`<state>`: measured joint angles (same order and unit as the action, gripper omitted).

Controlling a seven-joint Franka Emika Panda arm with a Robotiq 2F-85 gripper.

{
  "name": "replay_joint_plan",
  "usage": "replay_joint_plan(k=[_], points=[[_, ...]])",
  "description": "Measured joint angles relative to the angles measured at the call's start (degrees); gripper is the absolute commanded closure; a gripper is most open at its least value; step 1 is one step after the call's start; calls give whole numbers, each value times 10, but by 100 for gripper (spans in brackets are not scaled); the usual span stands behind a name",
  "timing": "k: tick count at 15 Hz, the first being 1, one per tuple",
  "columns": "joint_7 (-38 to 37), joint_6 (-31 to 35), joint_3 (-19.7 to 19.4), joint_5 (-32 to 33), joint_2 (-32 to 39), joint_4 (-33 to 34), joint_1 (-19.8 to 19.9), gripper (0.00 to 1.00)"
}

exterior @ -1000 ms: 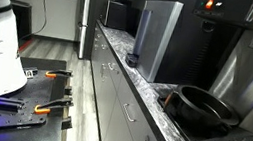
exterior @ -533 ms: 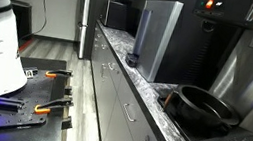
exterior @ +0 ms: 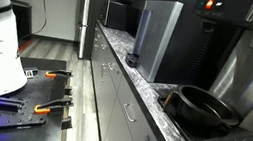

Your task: Open the tap dispenser

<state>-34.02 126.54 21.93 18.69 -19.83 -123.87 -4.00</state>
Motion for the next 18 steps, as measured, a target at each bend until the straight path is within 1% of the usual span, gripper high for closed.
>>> replay_joint_plan(k=[4,9,18], points=[[-31,12,-3,21,-2,-9,3,100],[-69,48,-4,50,0,-19,11,100],[-80,94,-7,60,22,-20,16,100]])
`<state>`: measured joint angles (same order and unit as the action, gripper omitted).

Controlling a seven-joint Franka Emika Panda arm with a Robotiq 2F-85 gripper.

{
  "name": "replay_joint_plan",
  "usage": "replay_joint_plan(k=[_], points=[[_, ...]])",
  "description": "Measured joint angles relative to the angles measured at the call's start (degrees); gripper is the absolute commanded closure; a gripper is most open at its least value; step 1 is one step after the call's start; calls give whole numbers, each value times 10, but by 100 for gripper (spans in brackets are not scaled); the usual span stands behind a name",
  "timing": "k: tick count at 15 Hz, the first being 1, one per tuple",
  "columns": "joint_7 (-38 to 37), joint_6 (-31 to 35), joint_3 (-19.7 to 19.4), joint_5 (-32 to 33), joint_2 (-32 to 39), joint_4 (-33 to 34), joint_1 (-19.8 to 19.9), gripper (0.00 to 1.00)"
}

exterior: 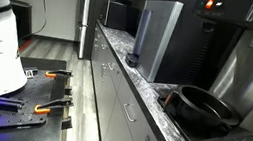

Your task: Open the tap dispenser

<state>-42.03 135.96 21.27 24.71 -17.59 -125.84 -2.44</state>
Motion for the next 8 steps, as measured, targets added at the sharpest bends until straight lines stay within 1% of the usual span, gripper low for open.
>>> replay_joint_plan(k=[8], points=[[-23,17,-1,26,10,0,7,100]])
